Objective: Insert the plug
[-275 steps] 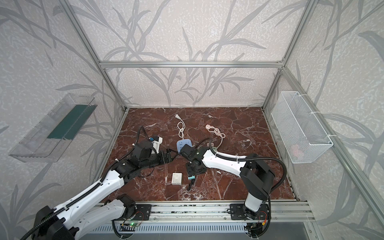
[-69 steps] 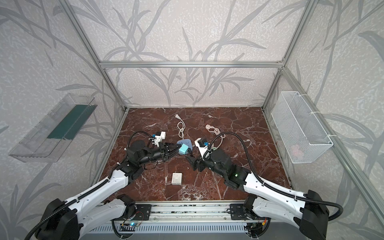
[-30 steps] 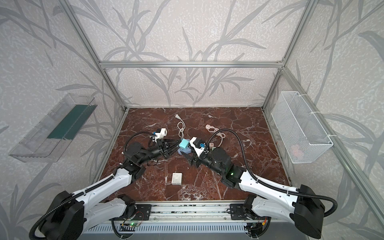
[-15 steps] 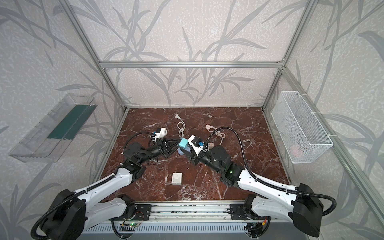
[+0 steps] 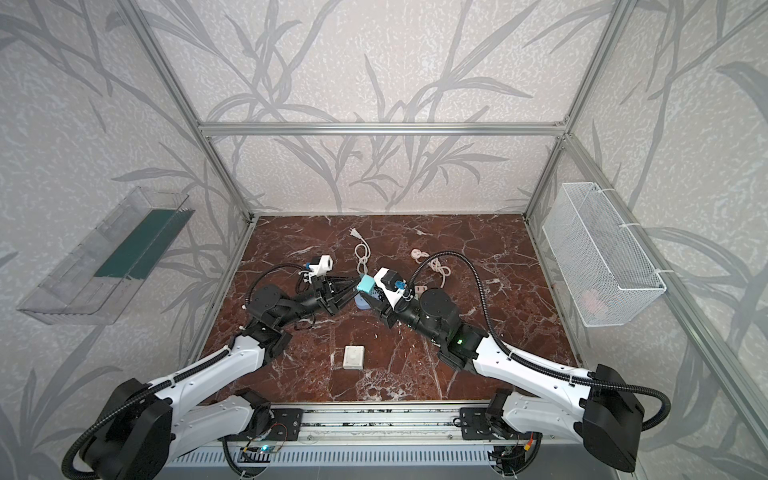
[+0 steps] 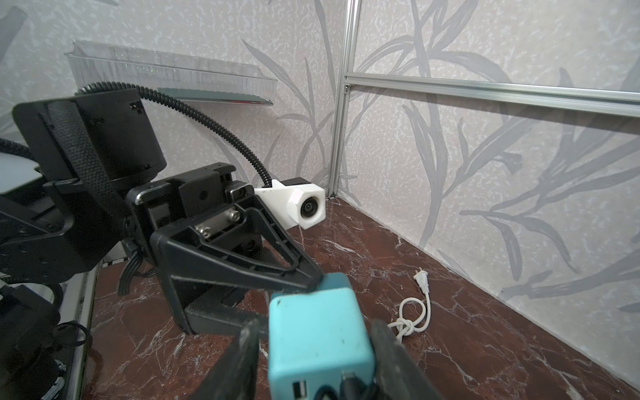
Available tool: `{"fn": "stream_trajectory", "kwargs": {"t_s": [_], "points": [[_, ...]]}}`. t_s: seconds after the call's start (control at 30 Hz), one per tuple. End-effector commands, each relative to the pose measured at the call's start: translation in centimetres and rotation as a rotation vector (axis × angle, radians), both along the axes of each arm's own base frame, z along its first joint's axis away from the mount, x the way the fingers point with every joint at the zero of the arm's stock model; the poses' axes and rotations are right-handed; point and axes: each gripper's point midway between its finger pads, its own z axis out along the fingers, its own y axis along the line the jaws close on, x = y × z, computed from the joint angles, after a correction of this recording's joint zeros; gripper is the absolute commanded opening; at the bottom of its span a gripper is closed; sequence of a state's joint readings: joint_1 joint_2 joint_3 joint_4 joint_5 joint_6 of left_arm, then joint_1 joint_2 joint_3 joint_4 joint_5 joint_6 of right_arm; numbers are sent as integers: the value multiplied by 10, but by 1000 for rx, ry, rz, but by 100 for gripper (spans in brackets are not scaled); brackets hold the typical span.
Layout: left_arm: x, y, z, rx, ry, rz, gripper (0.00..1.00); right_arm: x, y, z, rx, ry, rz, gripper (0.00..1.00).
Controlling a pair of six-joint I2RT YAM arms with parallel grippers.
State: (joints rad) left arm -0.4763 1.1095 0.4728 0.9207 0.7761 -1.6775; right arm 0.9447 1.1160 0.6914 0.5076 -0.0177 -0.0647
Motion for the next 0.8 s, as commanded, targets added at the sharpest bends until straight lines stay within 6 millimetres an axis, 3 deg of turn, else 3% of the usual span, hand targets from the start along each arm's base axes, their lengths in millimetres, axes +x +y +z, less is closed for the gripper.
{"fn": "stream_trajectory", "kwargs": {"t_s": [0.0,0.33,0.4,0.53,0.63,0.67,0.7,0.73,0.77], "points": [[-11,0,13,-34,-34,-40,0,-1,5,15,22,-17,24,51],[-10,-1,12,-35,-32,-42,0,2,9,11,-1,-9,28,46],[-10,-1,12,-35,-33,-41,0,3,10,9,-10,0,37,35],[-9,-1,9,-28,-29,-41,0,4,10,8,-5,17,37,0],[-6,-2,3,-20,-19,-33,0,6,6,9,13,36,20,0],[-6,-2,2,-18,-15,-35,12,6,5,9,15,46,17,0],[-4,-2,0,-15,-12,-32,33,7,3,8,18,64,16,0],[-3,-1,-2,-7,-8,-27,60,8,1,6,19,85,13,0],[-1,-1,-5,3,-2,-19,76,9,0,6,22,105,12,0]]}}
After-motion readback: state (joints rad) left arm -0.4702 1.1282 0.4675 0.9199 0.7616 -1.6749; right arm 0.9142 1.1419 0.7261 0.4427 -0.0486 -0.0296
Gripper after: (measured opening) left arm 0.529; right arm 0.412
